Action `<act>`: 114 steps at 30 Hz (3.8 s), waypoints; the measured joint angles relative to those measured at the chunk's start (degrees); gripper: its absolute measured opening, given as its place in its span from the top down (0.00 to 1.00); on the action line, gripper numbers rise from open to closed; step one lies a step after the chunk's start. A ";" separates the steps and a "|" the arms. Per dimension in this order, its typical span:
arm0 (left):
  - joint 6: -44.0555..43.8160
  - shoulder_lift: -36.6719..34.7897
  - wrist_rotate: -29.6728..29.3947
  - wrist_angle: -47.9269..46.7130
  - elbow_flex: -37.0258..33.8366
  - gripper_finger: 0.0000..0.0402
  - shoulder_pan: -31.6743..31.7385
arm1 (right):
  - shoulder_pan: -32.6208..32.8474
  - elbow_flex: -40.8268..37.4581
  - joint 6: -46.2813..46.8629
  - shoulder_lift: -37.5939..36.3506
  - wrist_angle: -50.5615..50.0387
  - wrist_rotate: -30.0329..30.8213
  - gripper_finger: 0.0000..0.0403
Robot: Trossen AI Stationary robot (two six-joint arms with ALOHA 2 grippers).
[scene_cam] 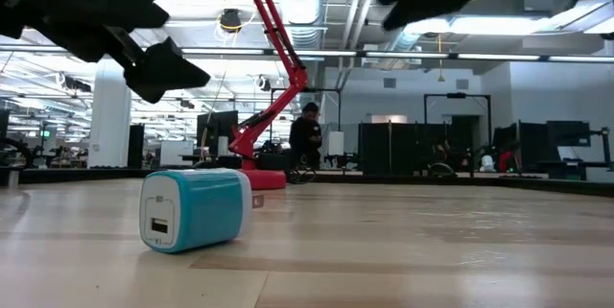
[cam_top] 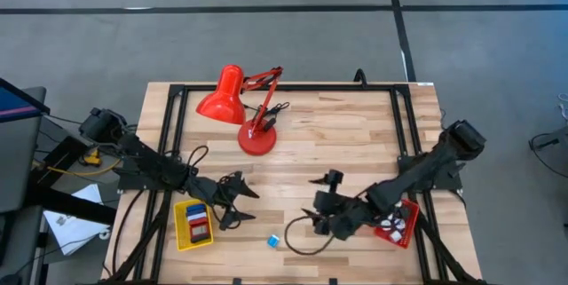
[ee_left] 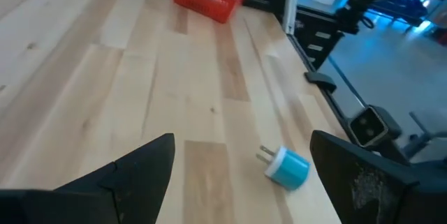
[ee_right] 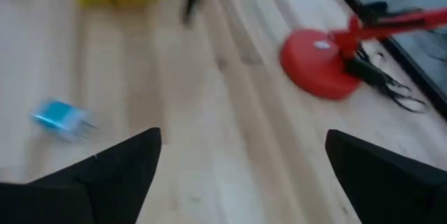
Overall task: Pick & Place Office items
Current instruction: Put the light blue charger adapter into the red bin
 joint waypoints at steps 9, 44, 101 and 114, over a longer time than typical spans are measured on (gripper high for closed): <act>-0.01 -0.04 -0.04 -0.09 0.00 0.18 -1.29 | -8.99 -0.07 -11.40 12.71 13.58 -30.85 0.08; -0.20 -0.09 -3.10 1.53 0.04 0.18 4.00 | -19.59 -10.80 -26.98 37.20 81.65 -67.82 0.21; -0.19 -0.11 -3.10 1.21 0.04 0.18 4.00 | -19.13 0.24 -34.00 40.08 65.73 -72.04 0.43; -0.18 -0.11 -3.10 1.21 0.04 0.18 4.00 | -18.80 0.13 -33.85 40.22 67.31 -72.13 0.37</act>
